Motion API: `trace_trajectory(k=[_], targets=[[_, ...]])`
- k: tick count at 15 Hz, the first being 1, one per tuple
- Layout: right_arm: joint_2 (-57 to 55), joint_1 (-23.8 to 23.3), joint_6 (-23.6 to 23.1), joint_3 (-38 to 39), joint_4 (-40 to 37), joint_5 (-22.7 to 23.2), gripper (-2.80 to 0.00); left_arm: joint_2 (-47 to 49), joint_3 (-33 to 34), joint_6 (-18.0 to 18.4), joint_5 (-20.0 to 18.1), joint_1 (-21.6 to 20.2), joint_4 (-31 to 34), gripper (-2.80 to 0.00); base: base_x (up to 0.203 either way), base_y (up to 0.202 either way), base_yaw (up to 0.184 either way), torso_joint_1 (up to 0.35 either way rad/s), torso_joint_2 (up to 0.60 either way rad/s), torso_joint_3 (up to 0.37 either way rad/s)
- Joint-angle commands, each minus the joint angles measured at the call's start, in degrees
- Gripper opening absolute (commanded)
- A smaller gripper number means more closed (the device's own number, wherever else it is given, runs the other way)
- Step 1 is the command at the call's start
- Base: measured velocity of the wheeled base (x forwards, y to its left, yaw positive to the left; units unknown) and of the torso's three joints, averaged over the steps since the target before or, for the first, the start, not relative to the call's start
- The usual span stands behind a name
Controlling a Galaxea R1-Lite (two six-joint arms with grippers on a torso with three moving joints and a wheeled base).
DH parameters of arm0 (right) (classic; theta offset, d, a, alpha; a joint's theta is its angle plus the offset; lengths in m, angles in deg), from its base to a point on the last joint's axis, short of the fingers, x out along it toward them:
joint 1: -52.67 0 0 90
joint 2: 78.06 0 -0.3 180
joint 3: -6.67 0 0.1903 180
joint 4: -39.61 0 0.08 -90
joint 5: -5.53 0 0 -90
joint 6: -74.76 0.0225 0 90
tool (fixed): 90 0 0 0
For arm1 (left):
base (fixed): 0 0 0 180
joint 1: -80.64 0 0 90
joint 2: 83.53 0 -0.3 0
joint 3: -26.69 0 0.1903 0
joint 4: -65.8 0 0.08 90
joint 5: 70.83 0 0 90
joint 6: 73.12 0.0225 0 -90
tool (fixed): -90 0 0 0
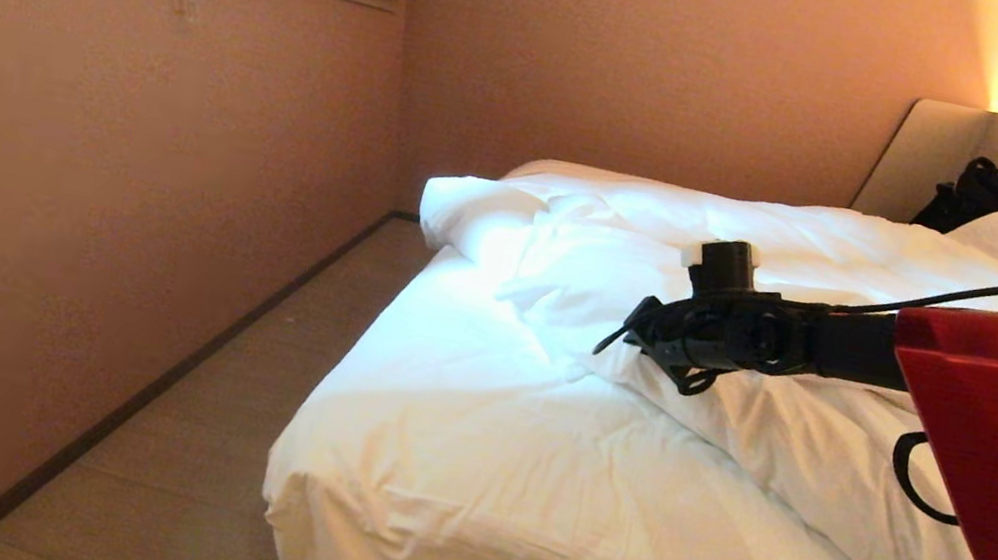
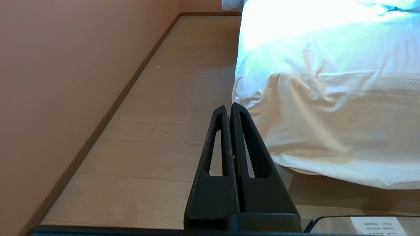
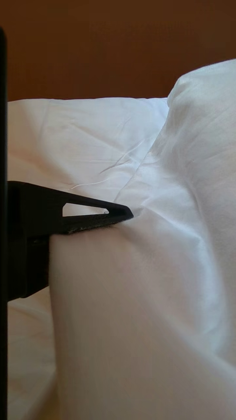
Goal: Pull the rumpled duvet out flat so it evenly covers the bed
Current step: Flatten the corners of the folded blanket
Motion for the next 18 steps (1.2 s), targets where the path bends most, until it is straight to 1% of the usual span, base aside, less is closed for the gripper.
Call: trace_trajectory(k=[1,8,14,18], targets=[[0.7,0.2,0.9,0.0,-0.2,0.0,-2.8,0.0,0.0,0.0,0.0,0.0,0.0,-2.8,0.0,0.0,0.0,0.0,0.0,0.0],[3.0,2.3,4.6,0.2,-3.2,0.5,-2.8,0.0,0.0,0.0,0.0,0.0,0.0,-2.8,0.0,0.0,0.0,0.0,0.0,0.0],[4.4,4.7,4.7,0.6,-4.4,0.6,-2.8,0.0,0.0,0.0,0.0,0.0,0.1,-2.8,0.0,0.0,0.0,0.0,0.0,0.0],[8.3,6.6,4.8,0.5,-4.4,0.7,-2.8,0.0,0.0,0.0,0.0,0.0,0.0,-2.8,0.0,0.0,0.0,0.0,0.0,0.0]])
